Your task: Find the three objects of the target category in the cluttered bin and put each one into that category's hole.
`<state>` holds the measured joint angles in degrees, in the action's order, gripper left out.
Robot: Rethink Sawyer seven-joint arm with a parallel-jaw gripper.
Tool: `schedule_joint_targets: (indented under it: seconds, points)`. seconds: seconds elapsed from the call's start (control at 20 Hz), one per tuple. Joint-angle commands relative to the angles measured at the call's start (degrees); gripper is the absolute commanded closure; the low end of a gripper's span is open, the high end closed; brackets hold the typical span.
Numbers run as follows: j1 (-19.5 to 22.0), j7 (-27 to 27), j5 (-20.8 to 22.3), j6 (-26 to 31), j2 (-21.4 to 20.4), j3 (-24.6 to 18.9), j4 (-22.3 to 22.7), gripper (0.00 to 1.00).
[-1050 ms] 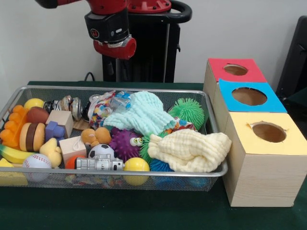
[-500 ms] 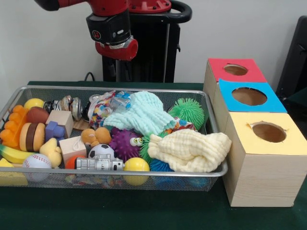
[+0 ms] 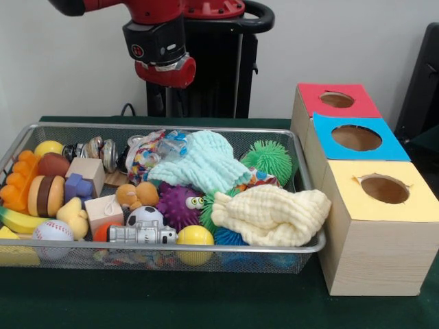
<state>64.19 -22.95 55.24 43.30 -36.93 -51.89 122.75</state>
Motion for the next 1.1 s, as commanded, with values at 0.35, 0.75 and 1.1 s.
schedule_joint_targets:
  seconds: [0.35,0.75,1.1]
  points:
    - [-1.59,1.45,7.78,-3.55,5.76,3.26,-8.74,0.0]
    - [-0.56,0.77,7.01,-3.9,6.51,2.08,-8.7,0.0]
    - [0.04,-0.07,6.37,-4.1,6.74,1.41,-9.09,0.0]
